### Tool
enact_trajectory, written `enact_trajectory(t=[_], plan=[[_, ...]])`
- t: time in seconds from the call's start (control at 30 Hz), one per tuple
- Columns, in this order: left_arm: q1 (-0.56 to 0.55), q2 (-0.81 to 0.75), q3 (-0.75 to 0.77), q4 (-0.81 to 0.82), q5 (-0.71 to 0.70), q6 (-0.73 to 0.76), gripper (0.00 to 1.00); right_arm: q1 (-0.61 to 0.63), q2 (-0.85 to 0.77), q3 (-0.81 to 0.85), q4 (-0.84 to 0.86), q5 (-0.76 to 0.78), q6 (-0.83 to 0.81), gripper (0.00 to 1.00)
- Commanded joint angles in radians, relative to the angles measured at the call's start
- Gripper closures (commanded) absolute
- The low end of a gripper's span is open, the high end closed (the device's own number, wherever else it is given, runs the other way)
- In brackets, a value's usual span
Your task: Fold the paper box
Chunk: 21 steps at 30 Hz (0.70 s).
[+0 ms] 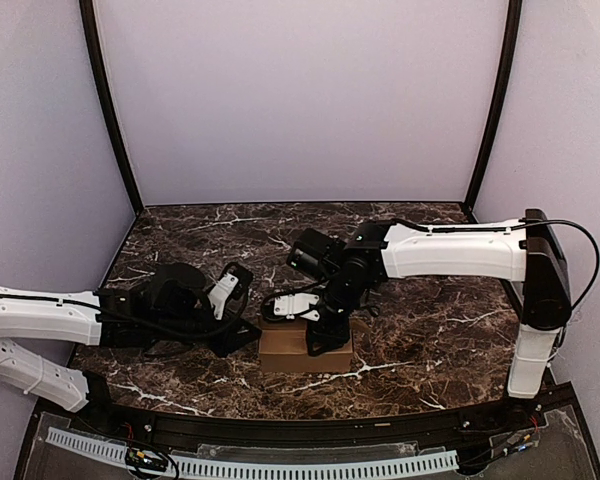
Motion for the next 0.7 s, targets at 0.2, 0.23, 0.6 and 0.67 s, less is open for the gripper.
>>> enact_trajectory(t=[0.2,0.23,0.6,0.67], plan=[[-0.006,-0.012,-0.024,0.009,-0.005,-0.016,0.98,0.02,0.029,-0.03,0.035,0.046,0.008,0.56],[-0.007,-0.012,-0.025,0.009,-0.004,-0.019,0.98,0.021,0.03,-0.028,0.036,0.049,0.008,0.56],[-0.026,0.005,-0.037,0.072,0.01,-0.078,0.98,0.03,0.041,-0.021,0.039,0.08,0.028,0.56],[-0.036,0.011,-0.041,0.075,0.0,-0.085,0.98,0.031,0.041,-0.022,0.042,0.086,0.033,0.56]])
